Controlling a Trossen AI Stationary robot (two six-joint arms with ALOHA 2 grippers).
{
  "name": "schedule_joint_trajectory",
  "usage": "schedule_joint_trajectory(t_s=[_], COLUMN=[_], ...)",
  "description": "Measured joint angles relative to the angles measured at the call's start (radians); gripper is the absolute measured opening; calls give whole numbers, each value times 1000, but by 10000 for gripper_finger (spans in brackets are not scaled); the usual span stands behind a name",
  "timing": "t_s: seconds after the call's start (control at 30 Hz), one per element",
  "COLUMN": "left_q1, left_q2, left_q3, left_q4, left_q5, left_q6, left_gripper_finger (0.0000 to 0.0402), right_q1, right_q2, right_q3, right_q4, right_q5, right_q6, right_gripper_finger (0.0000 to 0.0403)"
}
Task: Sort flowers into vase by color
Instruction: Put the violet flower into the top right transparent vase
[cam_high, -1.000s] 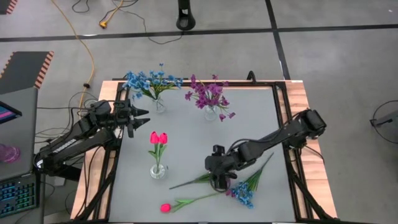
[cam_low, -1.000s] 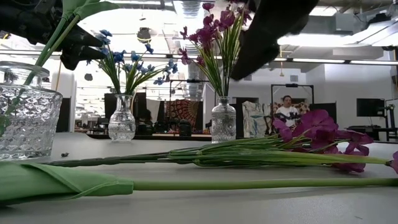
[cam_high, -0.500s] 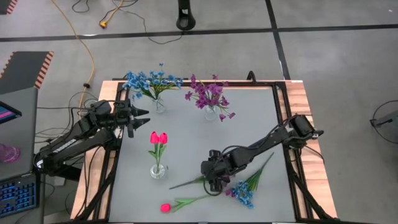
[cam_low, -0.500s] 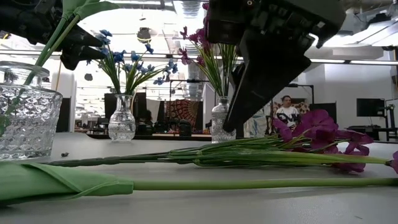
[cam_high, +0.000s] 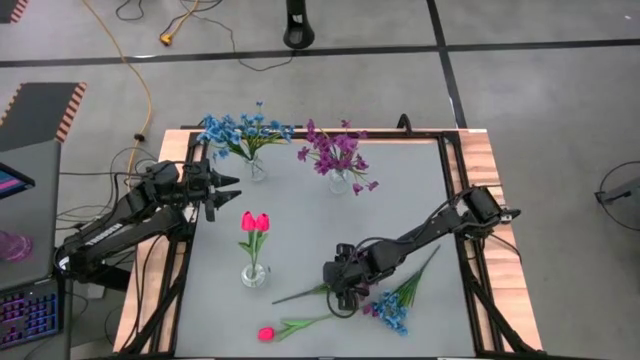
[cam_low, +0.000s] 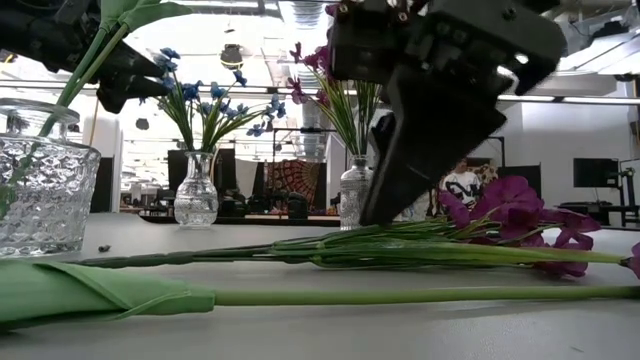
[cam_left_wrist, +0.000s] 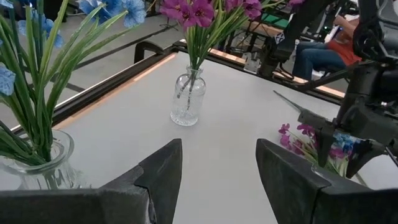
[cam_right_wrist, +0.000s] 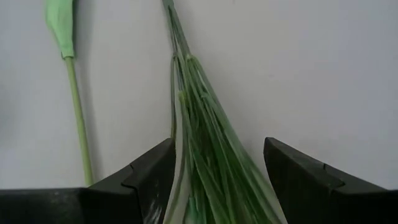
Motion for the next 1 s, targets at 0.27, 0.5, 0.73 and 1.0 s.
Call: schedule_joint_trajectory(t_s=[0.27,0.5,0.73,1.0], left_q1=[0,0,0,0], left_q2=[0,0,0,0], left_q3=[0,0,0,0], left_q4=[-9,-10,-10,-10], left_q5=[4,4,3,3], left_q6=[-4,-7,-7,-8], left_gripper_finger=[192,192,192,192], right_q1=[5,6,3,0], right_q2=[33,75,70,70], right_q3=[0,5,3,3], right_q4=[0,2,-3,-8], right_q5=[4,6,6,7], right_q6=[0,-3,0,1], right_gripper_finger=[272,271,246,165])
